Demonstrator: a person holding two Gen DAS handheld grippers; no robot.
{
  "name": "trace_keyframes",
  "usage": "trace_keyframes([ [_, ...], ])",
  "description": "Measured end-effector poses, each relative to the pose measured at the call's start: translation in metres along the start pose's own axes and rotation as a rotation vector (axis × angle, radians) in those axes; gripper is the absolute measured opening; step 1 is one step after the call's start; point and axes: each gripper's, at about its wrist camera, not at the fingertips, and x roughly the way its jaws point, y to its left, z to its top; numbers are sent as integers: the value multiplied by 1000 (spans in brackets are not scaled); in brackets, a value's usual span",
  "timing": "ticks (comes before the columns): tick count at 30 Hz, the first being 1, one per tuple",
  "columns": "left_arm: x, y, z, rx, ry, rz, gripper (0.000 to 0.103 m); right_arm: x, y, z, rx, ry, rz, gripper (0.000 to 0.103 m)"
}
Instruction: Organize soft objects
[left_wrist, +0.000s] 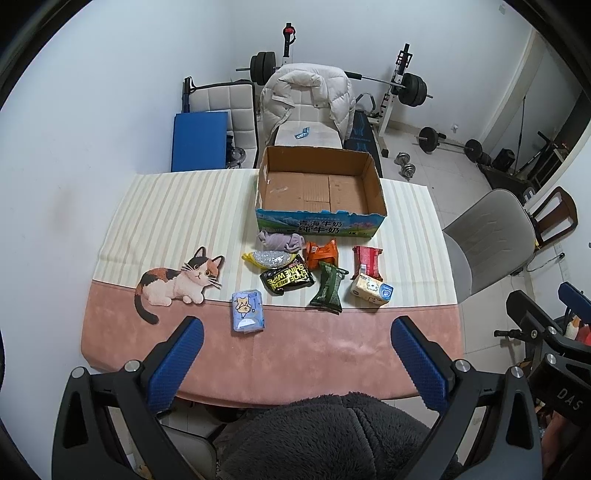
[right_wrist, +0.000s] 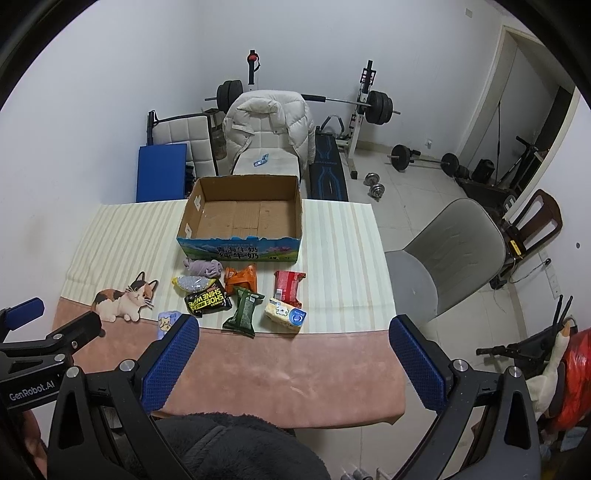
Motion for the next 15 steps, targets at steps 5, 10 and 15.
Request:
trace_keyframes([
  [5,-4,1,2,0,-10,3,103,-4,0,-2,2,-13,-2,103],
  [10,-9,4,3,3,-21,3,103,-4,0,-3,1,-15,0,103],
  [15,-12,4,4,3,-24,4,103,-7,2,-2,3,-23,-3,103],
])
